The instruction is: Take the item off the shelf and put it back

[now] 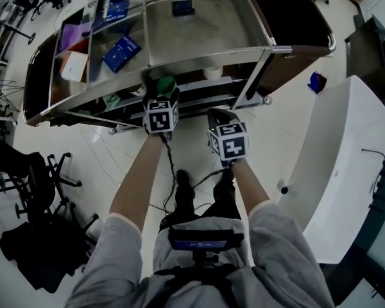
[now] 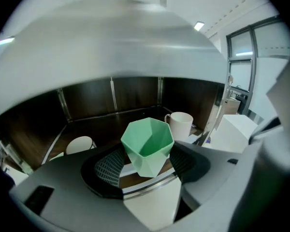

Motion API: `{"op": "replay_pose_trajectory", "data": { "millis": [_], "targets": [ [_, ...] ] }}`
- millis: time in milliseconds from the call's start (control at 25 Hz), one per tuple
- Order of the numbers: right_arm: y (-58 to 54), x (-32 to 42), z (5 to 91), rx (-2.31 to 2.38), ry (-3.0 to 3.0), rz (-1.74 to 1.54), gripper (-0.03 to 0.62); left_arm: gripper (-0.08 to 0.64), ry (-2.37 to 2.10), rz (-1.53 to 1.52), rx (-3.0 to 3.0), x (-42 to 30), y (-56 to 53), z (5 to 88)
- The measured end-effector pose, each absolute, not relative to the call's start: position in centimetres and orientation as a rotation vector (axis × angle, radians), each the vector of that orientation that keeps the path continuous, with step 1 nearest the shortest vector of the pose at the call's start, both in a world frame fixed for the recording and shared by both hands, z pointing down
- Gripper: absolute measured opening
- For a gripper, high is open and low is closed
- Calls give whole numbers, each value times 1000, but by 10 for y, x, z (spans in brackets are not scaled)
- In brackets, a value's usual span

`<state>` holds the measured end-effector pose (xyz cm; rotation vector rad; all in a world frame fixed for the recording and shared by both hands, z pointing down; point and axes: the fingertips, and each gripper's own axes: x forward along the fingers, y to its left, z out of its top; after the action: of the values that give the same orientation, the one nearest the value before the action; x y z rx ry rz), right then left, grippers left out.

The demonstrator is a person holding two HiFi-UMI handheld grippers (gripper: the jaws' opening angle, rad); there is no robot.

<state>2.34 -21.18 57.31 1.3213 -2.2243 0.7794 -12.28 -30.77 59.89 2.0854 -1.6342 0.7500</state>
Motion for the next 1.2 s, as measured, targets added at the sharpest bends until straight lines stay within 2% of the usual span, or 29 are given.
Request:
{"op": "replay_pose_trajectory", "data": {
  "millis": [840,1200],
  "targets": [
    [-151,6,525,1220,-2356,668,9,302,-1583,686,2211,-163,-156,503],
    [-137,17,529,1240,-2338,689,9,302,-1637,666,2181,-202,-130,496]
  ]
}}
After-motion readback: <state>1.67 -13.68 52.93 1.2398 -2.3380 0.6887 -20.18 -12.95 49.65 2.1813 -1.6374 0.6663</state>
